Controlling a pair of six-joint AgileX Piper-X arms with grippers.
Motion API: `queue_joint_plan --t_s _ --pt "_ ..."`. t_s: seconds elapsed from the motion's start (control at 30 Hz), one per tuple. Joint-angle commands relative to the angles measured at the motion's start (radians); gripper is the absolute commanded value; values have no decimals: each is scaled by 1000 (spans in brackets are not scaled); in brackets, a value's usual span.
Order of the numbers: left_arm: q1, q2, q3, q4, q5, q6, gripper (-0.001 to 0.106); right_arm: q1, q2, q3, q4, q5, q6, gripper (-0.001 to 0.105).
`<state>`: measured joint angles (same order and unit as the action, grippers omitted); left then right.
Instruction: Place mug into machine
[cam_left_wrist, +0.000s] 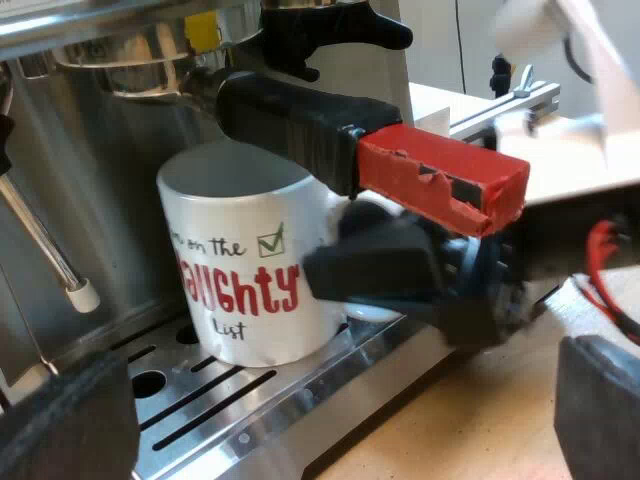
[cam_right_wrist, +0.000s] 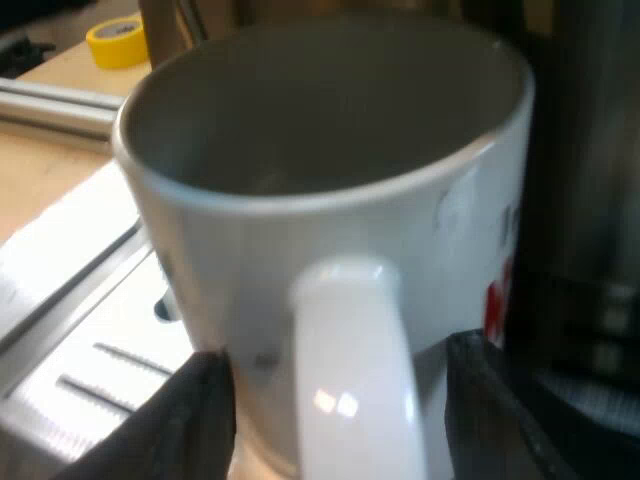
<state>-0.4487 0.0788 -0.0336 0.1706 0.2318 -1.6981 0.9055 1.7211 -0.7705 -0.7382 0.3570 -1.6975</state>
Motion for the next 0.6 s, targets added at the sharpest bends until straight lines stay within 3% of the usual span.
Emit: queue_joint_plan --t_s 0.03,0.2,0.37,0.6 --pt "-5 3 -3 -19 -4 -14 85 -19 14 -43 -21 -6 -12 49" --pt "-5 3 -3 -19 -4 -14 85 -36 23 -82 18 -8 -12 49" --pt "-5 3 -3 -19 -4 -14 85 -53 23 -83 21 -89 -12 49" --pt "-5 3 -33 -19 -4 -9 85 -41 -39 -52 46 -36 -10 49"
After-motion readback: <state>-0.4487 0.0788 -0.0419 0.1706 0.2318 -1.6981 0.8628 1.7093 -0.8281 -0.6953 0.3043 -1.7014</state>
